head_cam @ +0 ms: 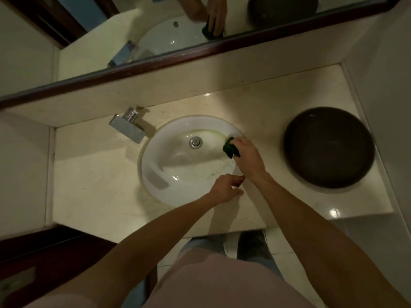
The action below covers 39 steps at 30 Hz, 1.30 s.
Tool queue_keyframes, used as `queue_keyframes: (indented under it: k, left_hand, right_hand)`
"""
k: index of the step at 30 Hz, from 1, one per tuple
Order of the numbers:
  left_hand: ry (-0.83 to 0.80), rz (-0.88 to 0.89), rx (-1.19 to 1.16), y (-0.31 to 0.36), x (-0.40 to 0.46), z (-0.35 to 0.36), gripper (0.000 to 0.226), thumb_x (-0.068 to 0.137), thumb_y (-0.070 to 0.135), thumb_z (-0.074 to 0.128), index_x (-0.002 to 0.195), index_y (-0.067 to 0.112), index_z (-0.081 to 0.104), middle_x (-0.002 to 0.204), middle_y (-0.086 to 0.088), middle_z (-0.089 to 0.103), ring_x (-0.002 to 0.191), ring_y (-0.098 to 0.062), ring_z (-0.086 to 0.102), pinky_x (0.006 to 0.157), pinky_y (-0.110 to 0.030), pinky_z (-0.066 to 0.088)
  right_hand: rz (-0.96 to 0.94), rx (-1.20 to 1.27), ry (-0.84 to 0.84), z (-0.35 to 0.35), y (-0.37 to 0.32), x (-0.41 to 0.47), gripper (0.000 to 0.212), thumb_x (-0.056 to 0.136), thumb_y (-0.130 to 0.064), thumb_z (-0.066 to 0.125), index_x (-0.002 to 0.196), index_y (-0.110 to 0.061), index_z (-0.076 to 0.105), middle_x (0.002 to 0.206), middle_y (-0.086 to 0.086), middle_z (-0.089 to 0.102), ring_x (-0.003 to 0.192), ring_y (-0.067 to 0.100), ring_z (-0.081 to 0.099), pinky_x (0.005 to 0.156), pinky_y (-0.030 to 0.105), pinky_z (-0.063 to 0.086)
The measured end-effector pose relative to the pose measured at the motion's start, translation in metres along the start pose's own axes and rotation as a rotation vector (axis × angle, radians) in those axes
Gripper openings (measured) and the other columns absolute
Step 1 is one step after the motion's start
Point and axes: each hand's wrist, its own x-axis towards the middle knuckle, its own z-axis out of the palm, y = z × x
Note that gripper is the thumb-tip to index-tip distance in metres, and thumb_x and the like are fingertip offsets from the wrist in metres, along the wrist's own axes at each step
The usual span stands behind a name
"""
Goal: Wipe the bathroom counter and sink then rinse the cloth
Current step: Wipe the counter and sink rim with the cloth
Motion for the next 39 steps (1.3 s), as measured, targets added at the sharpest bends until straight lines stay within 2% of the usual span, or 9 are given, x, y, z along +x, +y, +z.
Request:
queue_keyframes:
  k: [5, 13, 17, 21, 28, 30, 32, 35, 39]
  left_hand:
    - [0.013, 0.023, 0.044, -0.001, -0.002, 0.002, 0.058, 0.081, 0.023, 0.078, 0.137, 0.018, 0.062, 0.123, -0.004, 0.071, 0.108, -0.015, 0.069, 0.095, -0.032, 0.055]
    - [-0.126, 0.039, 0.055, 0.009, 0.008, -0.017, 0.050, 0.078, 0.019, 0.080, 0.127, 0.014, 0.069, 0.118, -0.006, 0.073, 0.100, -0.018, 0.072, 0.092, -0.030, 0.056]
    - [-0.125, 0.000, 0.055, 0.013, 0.020, -0.028, 0.066, 0.080, 0.028, 0.082, 0.137, 0.005, 0.058, 0.133, -0.011, 0.065, 0.110, -0.021, 0.069, 0.097, -0.034, 0.054]
    - [-0.109, 0.000, -0.021, 0.020, 0.024, -0.032, 0.062, 0.081, 0.023, 0.081, 0.136, 0.004, 0.059, 0.134, -0.011, 0.064, 0.117, -0.020, 0.065, 0.101, -0.034, 0.051]
    - [-0.193, 0.039, -0.022, 0.020, 0.026, -0.031, 0.029, 0.072, 0.014, 0.072, 0.100, 0.005, 0.075, 0.098, -0.007, 0.077, 0.094, -0.022, 0.073, 0.089, -0.044, 0.058]
    - [-0.220, 0.012, -0.071, 0.017, 0.027, -0.036, 0.027, 0.071, 0.012, 0.071, 0.096, 0.001, 0.073, 0.095, -0.004, 0.073, 0.094, -0.019, 0.071, 0.093, -0.040, 0.056]
    - [-0.234, -0.021, -0.114, 0.016, 0.024, -0.038, 0.040, 0.077, 0.007, 0.075, 0.116, 0.004, 0.071, 0.109, -0.006, 0.070, 0.101, -0.014, 0.066, 0.092, -0.027, 0.053]
    - [-0.244, -0.029, -0.142, 0.012, 0.019, -0.035, 0.064, 0.080, 0.005, 0.079, 0.140, 0.004, 0.055, 0.135, -0.008, 0.063, 0.116, -0.017, 0.064, 0.094, -0.018, 0.050]
    - [-0.207, -0.059, -0.160, 0.009, 0.016, -0.027, 0.069, 0.079, 0.009, 0.081, 0.142, 0.009, 0.054, 0.138, -0.007, 0.062, 0.118, -0.015, 0.064, 0.085, -0.004, 0.045]
  right_hand:
    - [0.129, 0.019, 0.153, -0.014, -0.001, -0.034, 0.049, 0.088, -0.001, 0.070, 0.136, -0.007, 0.061, 0.142, 0.013, 0.056, 0.131, 0.028, 0.051, 0.110, 0.034, 0.043]
    - [0.319, -0.404, 0.136, -0.026, 0.061, -0.142, 0.057, 0.083, -0.002, 0.071, 0.137, -0.004, 0.054, 0.142, 0.021, 0.054, 0.126, 0.037, 0.055, 0.096, 0.048, 0.056]
    - [0.442, -0.601, 0.029, -0.011, 0.042, -0.136, 0.064, 0.087, -0.013, 0.067, 0.145, 0.004, 0.046, 0.144, 0.027, 0.052, 0.133, 0.040, 0.051, 0.113, 0.048, 0.043]
    - [0.595, -0.615, -0.010, 0.007, 0.027, -0.107, 0.075, 0.093, -0.033, 0.059, 0.147, 0.014, 0.037, 0.145, 0.036, 0.046, 0.136, 0.047, 0.043, 0.119, 0.051, 0.030]
    - [0.525, -0.549, -0.003, 0.001, 0.034, -0.074, 0.076, 0.096, -0.020, 0.058, 0.151, 0.019, 0.022, 0.151, 0.044, 0.031, 0.144, 0.054, 0.030, 0.125, 0.052, 0.017]
    - [0.491, -0.504, -0.055, -0.004, 0.032, -0.059, 0.073, 0.087, -0.007, 0.068, 0.144, 0.023, 0.033, 0.144, 0.046, 0.040, 0.137, 0.058, 0.038, 0.120, 0.059, 0.029]
    - [0.447, -0.434, -0.038, -0.008, 0.036, -0.045, 0.069, 0.087, -0.001, 0.068, 0.146, 0.018, 0.036, 0.149, 0.040, 0.038, 0.139, 0.054, 0.037, 0.117, 0.060, 0.033]
    - [0.373, -0.367, -0.060, -0.009, 0.042, -0.020, 0.065, 0.101, -0.012, 0.054, 0.156, 0.005, 0.025, 0.160, 0.030, 0.028, 0.148, 0.045, 0.026, 0.121, 0.053, 0.028]
    - [0.346, -0.382, -0.142, -0.007, 0.035, 0.016, 0.074, 0.090, 0.001, 0.068, 0.153, 0.011, 0.029, 0.155, 0.037, 0.034, 0.142, 0.048, 0.039, 0.106, 0.048, 0.051]
